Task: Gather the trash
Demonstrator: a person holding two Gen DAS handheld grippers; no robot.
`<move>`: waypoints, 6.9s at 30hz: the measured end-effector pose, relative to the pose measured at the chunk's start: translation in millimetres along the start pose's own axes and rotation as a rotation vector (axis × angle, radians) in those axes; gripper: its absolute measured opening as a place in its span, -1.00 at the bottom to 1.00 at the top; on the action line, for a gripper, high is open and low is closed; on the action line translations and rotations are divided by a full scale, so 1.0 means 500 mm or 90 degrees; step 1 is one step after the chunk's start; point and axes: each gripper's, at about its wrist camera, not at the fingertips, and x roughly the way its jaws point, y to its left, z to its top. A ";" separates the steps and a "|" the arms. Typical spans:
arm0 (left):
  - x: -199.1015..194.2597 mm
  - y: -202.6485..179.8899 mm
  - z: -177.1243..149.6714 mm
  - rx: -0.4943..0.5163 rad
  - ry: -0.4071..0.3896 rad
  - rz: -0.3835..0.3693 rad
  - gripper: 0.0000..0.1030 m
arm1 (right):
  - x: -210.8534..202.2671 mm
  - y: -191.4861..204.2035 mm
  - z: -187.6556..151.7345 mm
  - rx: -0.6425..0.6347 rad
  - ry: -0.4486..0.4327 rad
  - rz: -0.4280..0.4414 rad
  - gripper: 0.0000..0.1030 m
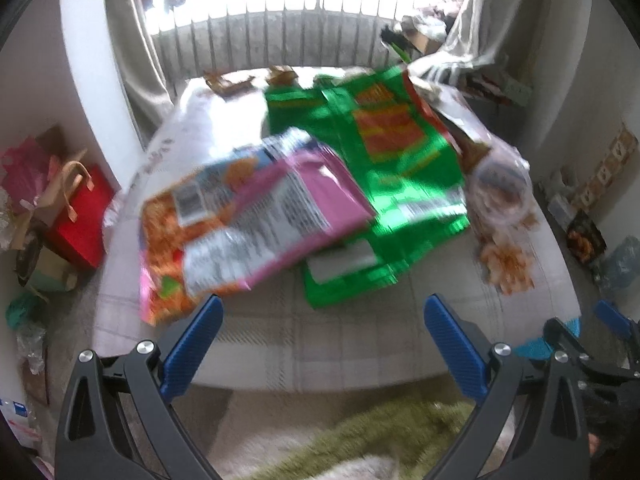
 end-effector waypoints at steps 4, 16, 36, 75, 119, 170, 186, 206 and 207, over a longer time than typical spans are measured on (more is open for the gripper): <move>0.002 0.018 0.022 0.002 -0.016 -0.017 0.92 | 0.014 0.003 0.025 0.007 0.007 0.009 0.88; -0.012 0.008 0.046 0.025 -0.111 -0.217 0.92 | 0.043 -0.059 0.076 0.121 -0.037 0.119 0.87; 0.008 -0.226 0.271 0.231 -0.190 -0.326 0.39 | 0.179 -0.072 0.173 0.065 -0.062 0.103 -0.19; 0.254 -0.442 0.054 0.872 -0.334 0.158 -0.23 | 0.160 -0.264 0.079 0.187 -0.014 0.127 -0.90; 0.179 -0.496 0.163 0.744 -0.372 0.196 -0.98 | 0.102 -0.372 0.023 0.268 -0.064 0.143 -0.92; 0.184 -1.088 0.063 0.637 0.120 -0.481 0.76 | 0.238 -0.912 -0.369 0.758 0.043 -0.126 0.13; 0.040 -0.465 0.223 0.414 -0.156 -0.236 0.88 | 0.131 -0.647 -0.062 0.496 -0.054 0.082 0.13; 0.105 -0.310 0.088 0.536 -0.284 0.003 0.48 | 0.330 -0.253 0.190 0.477 0.152 0.648 0.07; 0.104 -0.304 0.095 0.533 -0.281 0.003 0.48 | 0.336 -0.245 0.197 0.481 0.161 0.647 0.07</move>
